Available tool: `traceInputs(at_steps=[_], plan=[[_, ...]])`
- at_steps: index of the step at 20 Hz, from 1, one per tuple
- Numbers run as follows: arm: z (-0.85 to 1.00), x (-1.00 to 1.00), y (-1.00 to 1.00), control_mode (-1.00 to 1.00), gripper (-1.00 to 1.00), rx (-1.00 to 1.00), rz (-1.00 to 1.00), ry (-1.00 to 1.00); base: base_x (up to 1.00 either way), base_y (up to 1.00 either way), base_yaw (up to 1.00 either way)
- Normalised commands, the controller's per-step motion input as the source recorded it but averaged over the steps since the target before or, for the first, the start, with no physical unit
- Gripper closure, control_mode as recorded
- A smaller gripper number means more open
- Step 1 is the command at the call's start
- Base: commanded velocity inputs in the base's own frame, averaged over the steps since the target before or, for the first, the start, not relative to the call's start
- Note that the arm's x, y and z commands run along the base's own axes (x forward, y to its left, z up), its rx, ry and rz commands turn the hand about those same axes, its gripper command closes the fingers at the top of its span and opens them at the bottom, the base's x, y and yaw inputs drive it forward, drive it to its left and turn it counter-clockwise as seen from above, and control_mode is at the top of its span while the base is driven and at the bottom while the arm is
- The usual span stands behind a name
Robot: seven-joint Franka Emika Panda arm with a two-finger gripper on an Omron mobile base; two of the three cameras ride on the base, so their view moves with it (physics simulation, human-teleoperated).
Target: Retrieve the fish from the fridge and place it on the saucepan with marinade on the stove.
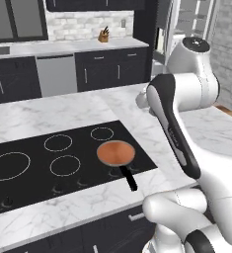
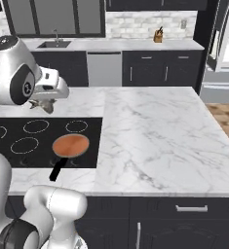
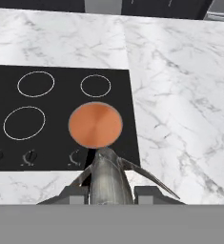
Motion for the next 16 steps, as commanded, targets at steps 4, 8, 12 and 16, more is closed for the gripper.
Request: traceInputs(at_steps=[4,8,12,16], plan=[[-0.68,0.24,0.34,-1.00,1.00,0.00,0.00,0.12,0.00,0.00,0.00],[-0.60,0.38,0.27,-1.00,1.00,0.00,0.00,0.05,0.00,0.00,0.00],[-0.45,0.53,0.05,-1.00,1.00,0.00,0.00,0.05,0.00,0.00,0.00],[-0.46,0.53,0.00,-1.00,1.00,0.00,0.00,0.05,0.00,0.00,0.00]])
